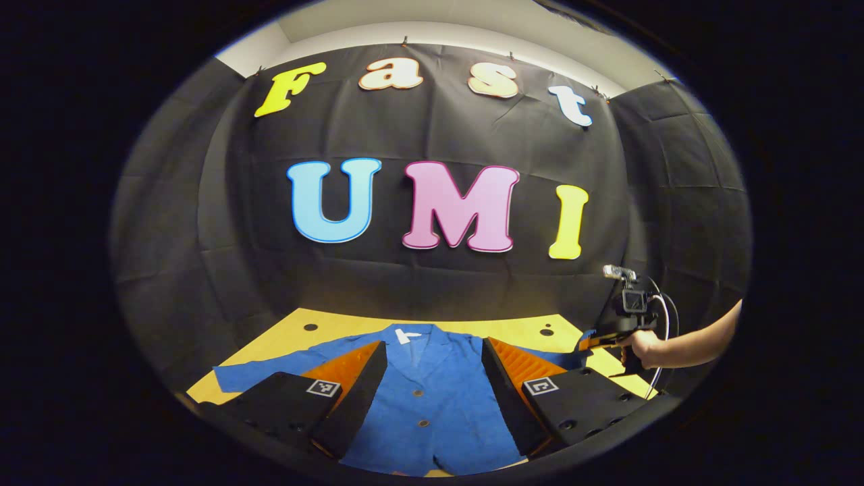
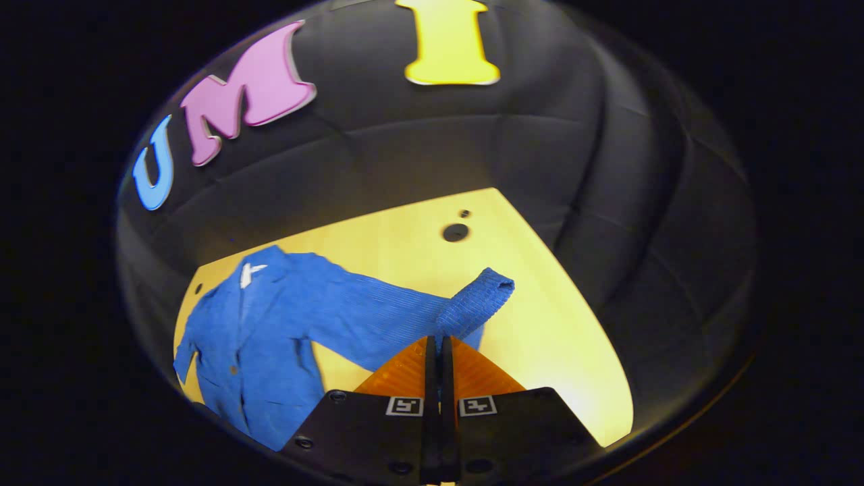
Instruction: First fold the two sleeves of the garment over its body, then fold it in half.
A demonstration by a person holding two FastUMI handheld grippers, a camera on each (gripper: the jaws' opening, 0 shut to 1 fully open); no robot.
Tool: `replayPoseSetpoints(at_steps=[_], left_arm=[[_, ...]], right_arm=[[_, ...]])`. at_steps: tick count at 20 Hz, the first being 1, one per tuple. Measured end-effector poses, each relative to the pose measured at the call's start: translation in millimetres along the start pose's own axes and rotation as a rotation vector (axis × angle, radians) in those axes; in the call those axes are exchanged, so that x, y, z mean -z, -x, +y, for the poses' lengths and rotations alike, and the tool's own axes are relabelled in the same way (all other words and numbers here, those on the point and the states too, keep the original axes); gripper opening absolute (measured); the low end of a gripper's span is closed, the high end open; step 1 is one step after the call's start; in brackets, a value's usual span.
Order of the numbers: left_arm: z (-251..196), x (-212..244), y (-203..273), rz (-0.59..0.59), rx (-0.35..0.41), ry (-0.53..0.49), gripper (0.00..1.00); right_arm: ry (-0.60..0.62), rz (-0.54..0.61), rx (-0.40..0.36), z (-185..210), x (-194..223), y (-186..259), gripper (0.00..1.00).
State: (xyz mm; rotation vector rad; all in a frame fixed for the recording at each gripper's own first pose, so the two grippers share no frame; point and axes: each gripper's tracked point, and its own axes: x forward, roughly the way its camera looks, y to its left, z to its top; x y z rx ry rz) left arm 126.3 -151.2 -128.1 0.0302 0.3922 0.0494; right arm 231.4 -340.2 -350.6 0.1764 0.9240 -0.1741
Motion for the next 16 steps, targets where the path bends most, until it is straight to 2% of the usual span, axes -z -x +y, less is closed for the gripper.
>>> replayPoseSetpoints(at_steps=[6,11,16], left_arm=[[80.3,17.4,20.6,0.015,-0.101,0.048,0.81],[148.6,36.0,37.7,0.036,-0.194,0.123,0.81],[207.5,55.8,47.8,0.050,-0.268,0.194,0.81]], right_arm=[[0.106,0.033,-0.256,194.7,-9.2,-9.3,0.04],[0.191,0.070,-0.449,343.4,9.9,-10.8,0.04],[0.237,0.170,-0.591,445.8,40.9,-14.8,0.04]])
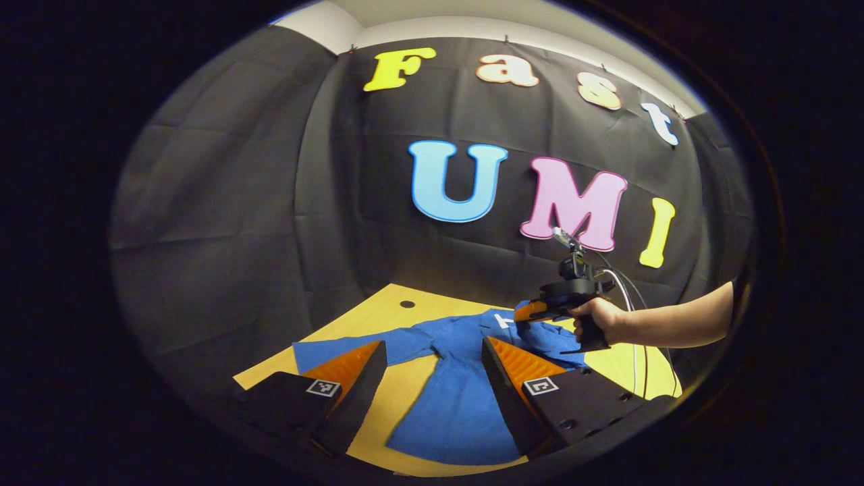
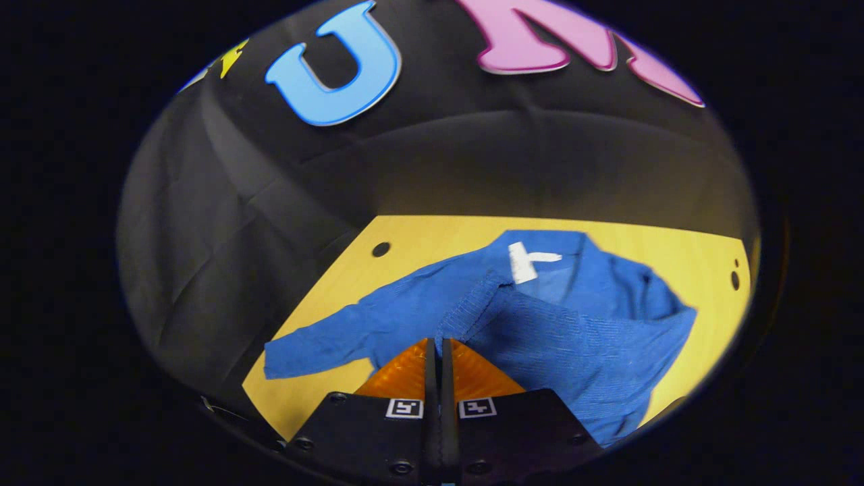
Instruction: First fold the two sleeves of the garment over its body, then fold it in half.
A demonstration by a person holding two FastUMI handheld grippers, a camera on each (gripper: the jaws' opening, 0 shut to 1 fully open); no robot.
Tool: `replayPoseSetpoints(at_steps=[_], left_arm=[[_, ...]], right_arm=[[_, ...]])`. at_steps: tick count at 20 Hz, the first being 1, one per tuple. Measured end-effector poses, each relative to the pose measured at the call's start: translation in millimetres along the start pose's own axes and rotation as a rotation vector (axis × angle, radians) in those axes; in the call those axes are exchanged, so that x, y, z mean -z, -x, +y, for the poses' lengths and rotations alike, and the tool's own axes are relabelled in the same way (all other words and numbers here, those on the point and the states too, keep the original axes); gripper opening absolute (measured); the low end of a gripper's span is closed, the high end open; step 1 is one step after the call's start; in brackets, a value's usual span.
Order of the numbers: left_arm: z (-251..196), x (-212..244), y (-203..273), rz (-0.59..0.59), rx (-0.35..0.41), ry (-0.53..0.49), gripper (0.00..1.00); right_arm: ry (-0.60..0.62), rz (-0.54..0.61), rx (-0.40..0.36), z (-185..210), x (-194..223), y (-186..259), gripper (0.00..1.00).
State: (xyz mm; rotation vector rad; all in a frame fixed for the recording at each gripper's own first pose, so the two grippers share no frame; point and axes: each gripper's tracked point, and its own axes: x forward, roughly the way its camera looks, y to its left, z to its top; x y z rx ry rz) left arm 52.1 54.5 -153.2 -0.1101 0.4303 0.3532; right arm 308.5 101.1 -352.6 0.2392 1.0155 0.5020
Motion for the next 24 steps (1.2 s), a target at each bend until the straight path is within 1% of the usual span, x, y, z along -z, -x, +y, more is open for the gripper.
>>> replayPoseSetpoints(at_steps=[1,2,3,4,5,6,7,8,9,10,11,14,16,18,19,20,22,23,24], left_arm=[[10.9,2.6,-1.3,0.006,-0.013,0.010,0.81],[21.6,6.6,-3.0,0.012,-0.023,0.018,0.80],[30.0,8.6,-3.8,0.018,-0.032,0.025,0.81],[36.3,11.3,-5.1,0.022,-0.037,0.031,0.81],[41.2,12.9,-6.2,0.026,-0.038,0.037,0.81],[46.6,16.3,-7.9,0.029,-0.040,0.039,0.81],[52.5,18.4,-9.6,0.033,-0.044,0.041,0.81],[57.6,22.6,-11.9,0.038,-0.047,0.042,0.81],[62.9,25.5,-14.9,0.041,-0.052,0.042,0.81],[69.2,29.3,-19.4,0.040,-0.058,0.044,0.81],[75.2,32.3,-27.1,0.036,-0.060,0.044,0.81],[99.1,47.5,-59.9,0.044,-0.088,0.021,0.81],[120.9,59.7,-91.8,0.058,-0.113,0.016,0.80],[148.8,78.7,-121.9,0.128,-0.175,0.028,0.80],[159.2,88.8,-132.8,0.185,-0.193,0.050,0.82],[168.2,96.7,-149.3,0.218,-0.214,0.065,0.83],[201.1,113.9,-174.2,0.317,-0.321,0.074,0.83],[210.0,123.2,-183.9,0.366,-0.348,0.082,0.82],[218.3,132.7,-197.5,0.403,-0.371,0.083,0.83]], right_arm=[[0.002,0.003,-0.007,11.6,7.7,-17.0,0.04],[0.003,0.002,0.005,16.5,12.6,-32.1,0.04],[-0.006,-0.002,0.017,21.2,19.2,-45.6,0.04],[-0.032,-0.011,0.013,28.0,23.1,-57.9,0.05],[-0.057,-0.003,0.040,27.6,32.5,-67.2,0.11],[-0.073,0.004,0.049,28.5,37.3,-70.8,0.38],[-0.057,0.007,0.075,21.6,36.8,-69.8,0.65],[-0.032,-0.014,0.096,14.6,33.6,-63.9,0.92],[0.005,-0.042,0.112,11.1,28.2,-53.3,0.99],[0.041,-0.081,0.127,7.3,19.3,-39.0,0.89],[0.070,-0.126,0.141,7.3,10.2,-19.7,0.99],[0.123,-0.263,0.161,9.1,-17.2,43.2,0.98],[0.144,-0.350,0.179,8.3,-30.0,86.8,0.98],[0.160,-0.389,0.194,7.9,-25.6,128.2,0.97],[0.180,-0.408,0.210,5.6,-24.0,147.9,0.98],[0.211,-0.433,0.228,2.5,-23.8,167.6,0.98],[0.279,-0.475,0.259,3.1,-17.2,212.3,0.98],[0.307,-0.499,0.272,3.7,-12.1,233.0,0.98],[0.315,-0.510,0.280,4.4,-4.3,253.9,0.98]])
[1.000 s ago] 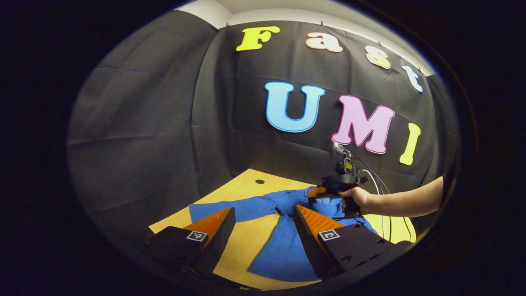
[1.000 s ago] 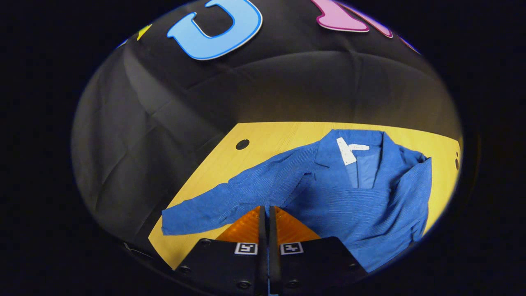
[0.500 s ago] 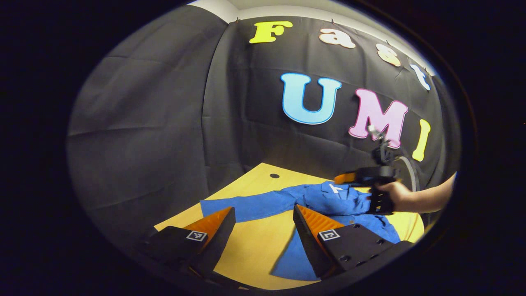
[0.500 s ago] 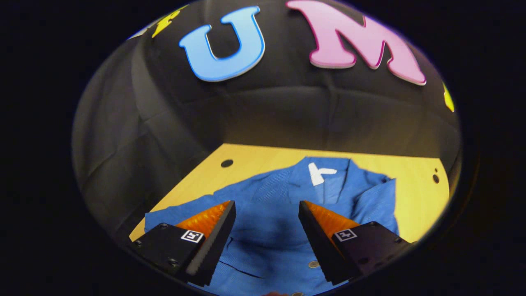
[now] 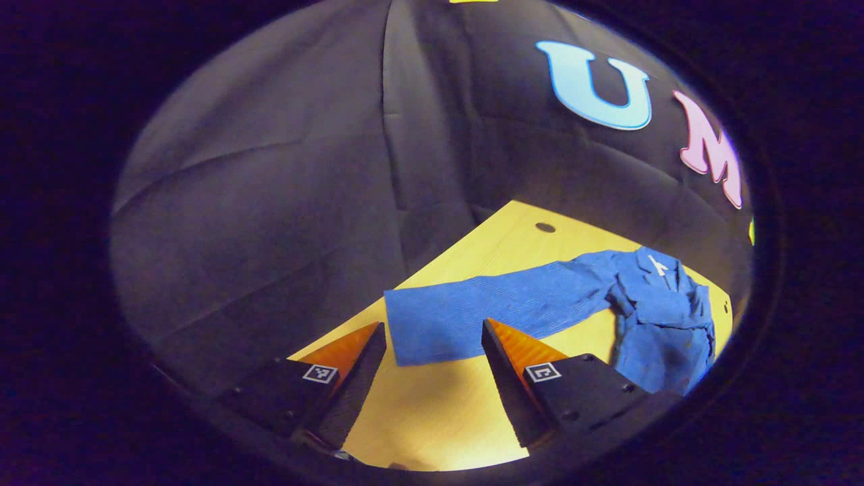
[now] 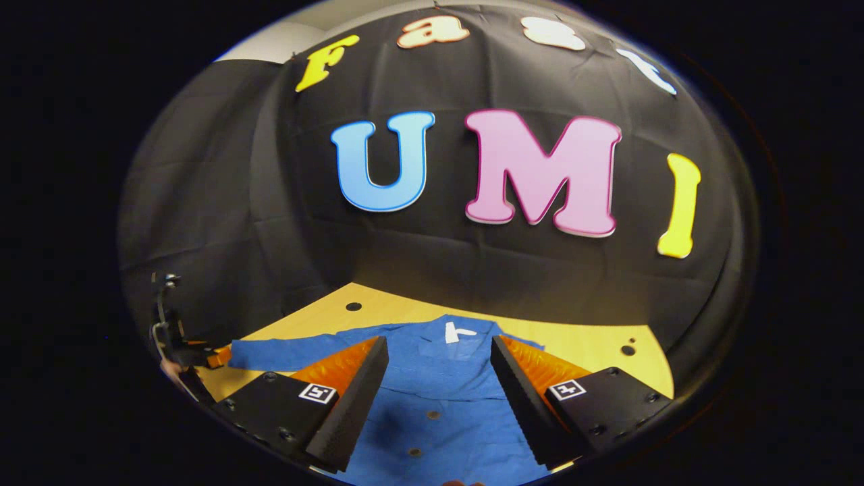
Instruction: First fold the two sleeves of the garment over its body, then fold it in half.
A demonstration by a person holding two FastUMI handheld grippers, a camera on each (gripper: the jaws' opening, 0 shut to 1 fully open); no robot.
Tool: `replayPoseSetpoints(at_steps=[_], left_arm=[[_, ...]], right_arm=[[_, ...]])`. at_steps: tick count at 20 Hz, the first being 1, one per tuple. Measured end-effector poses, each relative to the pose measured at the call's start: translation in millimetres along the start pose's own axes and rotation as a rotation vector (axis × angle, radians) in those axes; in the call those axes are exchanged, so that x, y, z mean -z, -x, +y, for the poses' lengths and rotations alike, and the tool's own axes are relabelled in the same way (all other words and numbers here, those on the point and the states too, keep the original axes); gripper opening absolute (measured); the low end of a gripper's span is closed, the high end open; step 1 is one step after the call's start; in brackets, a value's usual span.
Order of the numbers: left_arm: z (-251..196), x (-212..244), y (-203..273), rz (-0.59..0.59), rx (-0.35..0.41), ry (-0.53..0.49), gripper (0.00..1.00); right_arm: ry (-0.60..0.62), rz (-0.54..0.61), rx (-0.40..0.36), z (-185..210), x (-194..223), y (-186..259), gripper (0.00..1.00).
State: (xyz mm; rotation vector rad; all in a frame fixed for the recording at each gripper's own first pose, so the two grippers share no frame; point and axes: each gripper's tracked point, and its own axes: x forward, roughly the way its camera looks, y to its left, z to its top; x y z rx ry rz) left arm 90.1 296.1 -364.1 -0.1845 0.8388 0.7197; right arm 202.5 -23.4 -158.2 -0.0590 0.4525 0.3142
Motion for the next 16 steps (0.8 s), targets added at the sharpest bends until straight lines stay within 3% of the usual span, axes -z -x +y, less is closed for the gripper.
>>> replayPoseSetpoints(at_steps=[3,7,10,12,14,15,16], left_arm=[[-21.1,-8.0,-8.8,0.057,-0.071,-0.014,0.83],[-38.5,-11.1,-15.1,0.198,-0.036,0.020,0.84],[-31.8,-11.5,-20.1,0.199,-0.032,0.029,0.84],[-32.8,-15.3,-25.7,0.211,-0.006,0.000,0.83],[-36.9,-17.2,-29.4,0.226,0.020,-0.022,0.73],[-38.2,-17.8,-28.7,0.241,0.026,-0.026,0.62],[-40.6,-18.6,-31.8,0.252,0.043,-0.023,0.61]], right_arm=[[0.053,-0.032,0.067,-23.5,-3.9,60.2,0.96],[0.040,0.027,0.142,-47.6,14.5,113.1,0.96],[0.028,0.033,0.227,-68.2,22.9,136.6,0.96],[0.010,0.066,0.235,-67.7,34.8,145.5,0.97],[0.013,0.091,0.240,-70.6,42.8,150.4,0.96],[0.016,0.097,0.245,-72.3,45.1,148.7,0.96],[0.012,0.105,0.244,-71.5,48.8,147.0,0.96]])
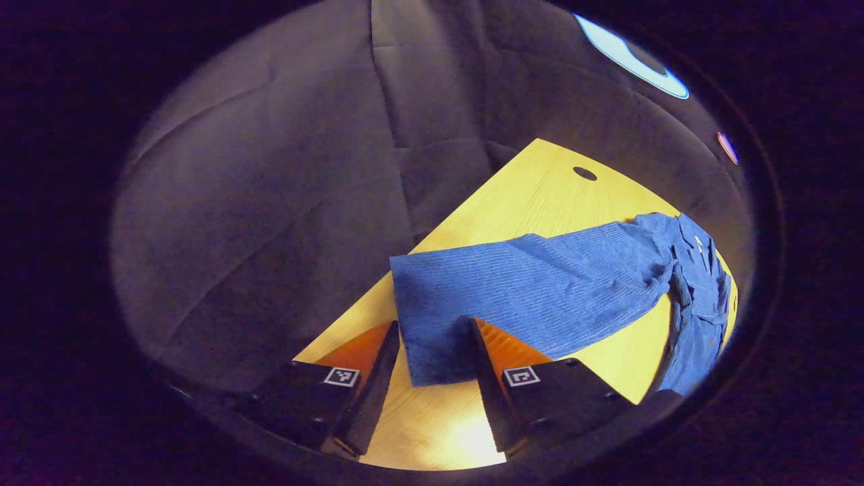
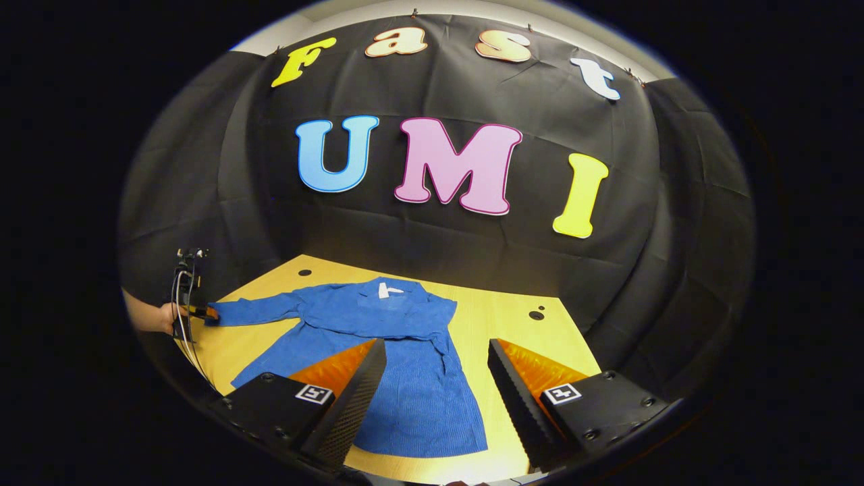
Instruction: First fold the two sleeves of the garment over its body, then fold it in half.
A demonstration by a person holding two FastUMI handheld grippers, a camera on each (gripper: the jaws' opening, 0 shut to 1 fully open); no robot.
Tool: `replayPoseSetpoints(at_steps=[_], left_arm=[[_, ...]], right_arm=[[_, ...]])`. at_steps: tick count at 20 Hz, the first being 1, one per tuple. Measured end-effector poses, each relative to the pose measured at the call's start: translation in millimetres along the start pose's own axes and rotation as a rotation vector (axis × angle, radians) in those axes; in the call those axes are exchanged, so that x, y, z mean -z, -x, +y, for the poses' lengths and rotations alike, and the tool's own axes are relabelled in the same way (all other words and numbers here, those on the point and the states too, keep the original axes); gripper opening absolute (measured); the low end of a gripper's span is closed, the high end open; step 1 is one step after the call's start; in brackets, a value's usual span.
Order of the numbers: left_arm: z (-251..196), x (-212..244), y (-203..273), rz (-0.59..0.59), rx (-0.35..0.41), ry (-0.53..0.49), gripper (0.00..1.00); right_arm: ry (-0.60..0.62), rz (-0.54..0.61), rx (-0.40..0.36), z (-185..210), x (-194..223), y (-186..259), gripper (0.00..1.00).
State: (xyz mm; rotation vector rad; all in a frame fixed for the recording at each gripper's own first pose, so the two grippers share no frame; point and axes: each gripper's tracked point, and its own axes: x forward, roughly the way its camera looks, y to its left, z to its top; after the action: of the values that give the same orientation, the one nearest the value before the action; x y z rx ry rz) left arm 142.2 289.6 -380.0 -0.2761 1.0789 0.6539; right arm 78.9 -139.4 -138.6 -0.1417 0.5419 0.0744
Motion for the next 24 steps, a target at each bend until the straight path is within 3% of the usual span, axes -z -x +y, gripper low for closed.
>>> replayPoseSetpoints(at_steps=[2,5,10,12,14,19,24], left_arm=[[-6.1,-1.8,1.3,0.006,0.017,0.040,0.24],[-12.2,0.8,5.7,-0.003,0.083,0.091,0.00],[-21.4,-8.4,21.8,-0.029,0.130,0.141,0.00],[-51.1,-31.8,48.4,-0.098,0.204,0.137,0.00],[-93.3,-52.5,75.9,-0.167,0.280,0.068,0.00],[-256.5,-77.9,143.4,-0.297,0.495,-0.089,0.00],[-449.3,-42.9,199.9,-0.255,0.696,-0.185,0.00]], right_arm=[[-0.011,0.022,-0.008,-0.2,8.6,-0.6,0.97],[-0.012,0.050,-0.013,1.3,21.4,6.3,0.97],[-0.030,0.094,-0.006,-11.9,41.2,6.0,0.97],[-0.048,0.106,0.003,-22.0,45.7,5.9,0.97],[-0.060,0.109,0.011,-32.5,49.1,2.6,0.97],[-0.112,0.128,0.047,-71.6,62.9,1.5,0.97],[-0.176,0.128,0.119,-125.6,69.1,7.9,0.98]])
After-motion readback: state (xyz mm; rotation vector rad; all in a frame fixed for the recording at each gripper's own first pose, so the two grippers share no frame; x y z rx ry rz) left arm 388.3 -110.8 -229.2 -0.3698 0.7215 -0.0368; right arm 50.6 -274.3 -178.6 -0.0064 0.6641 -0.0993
